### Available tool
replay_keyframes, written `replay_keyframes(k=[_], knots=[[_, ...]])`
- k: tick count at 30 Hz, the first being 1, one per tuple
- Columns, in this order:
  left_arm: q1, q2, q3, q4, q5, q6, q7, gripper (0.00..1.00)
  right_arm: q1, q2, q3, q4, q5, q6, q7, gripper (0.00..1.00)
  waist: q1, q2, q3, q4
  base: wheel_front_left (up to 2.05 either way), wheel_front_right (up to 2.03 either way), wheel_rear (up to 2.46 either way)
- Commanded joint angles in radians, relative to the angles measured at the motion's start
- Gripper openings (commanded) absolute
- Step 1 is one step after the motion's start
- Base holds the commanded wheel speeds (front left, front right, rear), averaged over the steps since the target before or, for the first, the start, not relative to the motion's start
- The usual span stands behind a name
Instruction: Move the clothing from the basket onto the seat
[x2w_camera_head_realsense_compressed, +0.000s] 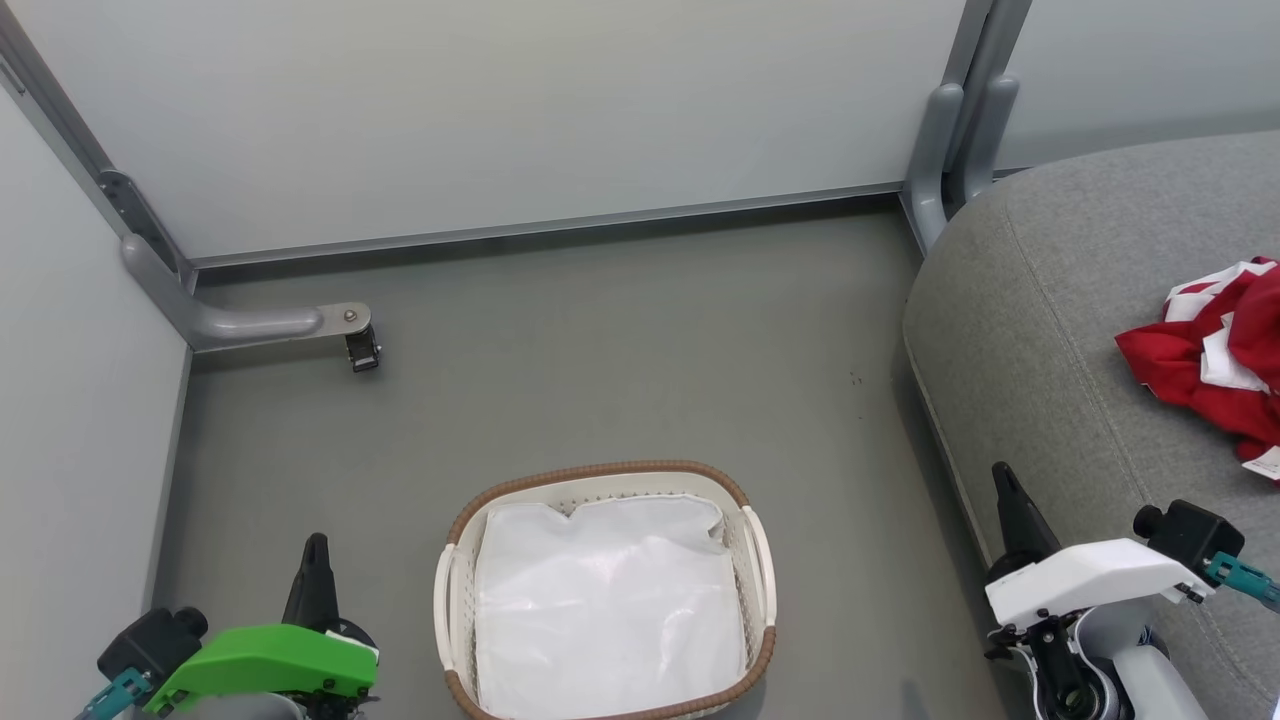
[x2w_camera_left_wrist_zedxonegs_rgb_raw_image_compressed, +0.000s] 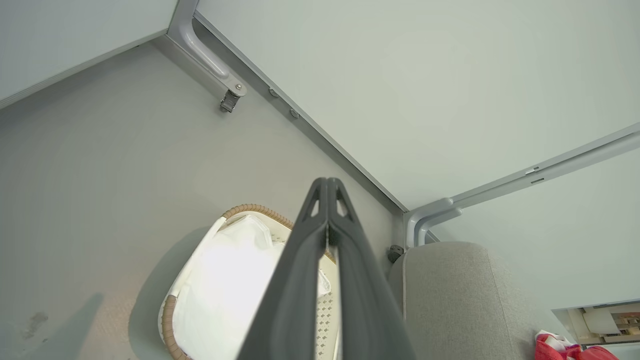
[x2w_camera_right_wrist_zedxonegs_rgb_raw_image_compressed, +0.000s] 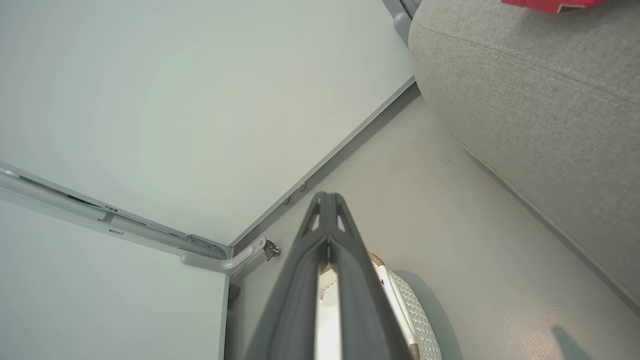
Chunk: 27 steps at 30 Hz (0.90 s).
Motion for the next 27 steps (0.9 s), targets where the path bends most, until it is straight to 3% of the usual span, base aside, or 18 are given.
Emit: replay_keyframes(k=[1,27], knots=[[-0.027,0.004,0.008,-0.014,-0.027,-0.007,0.005,0.0,0.003,-0.004,-0.008,-0.018,0.031,0.0,0.006,0.0,0.0,0.0,-0.001,0.001,0.0,0.0,0.0],[-0.043,0.005,0.058,-0.045,-0.296,-0.037,0.081,0.0,0.019,-0.006,-0.053,-0.064,0.321,-0.001,0.082,0.0,0.0,0.0,-0.016,0.01,0.0,0.0,0.0]])
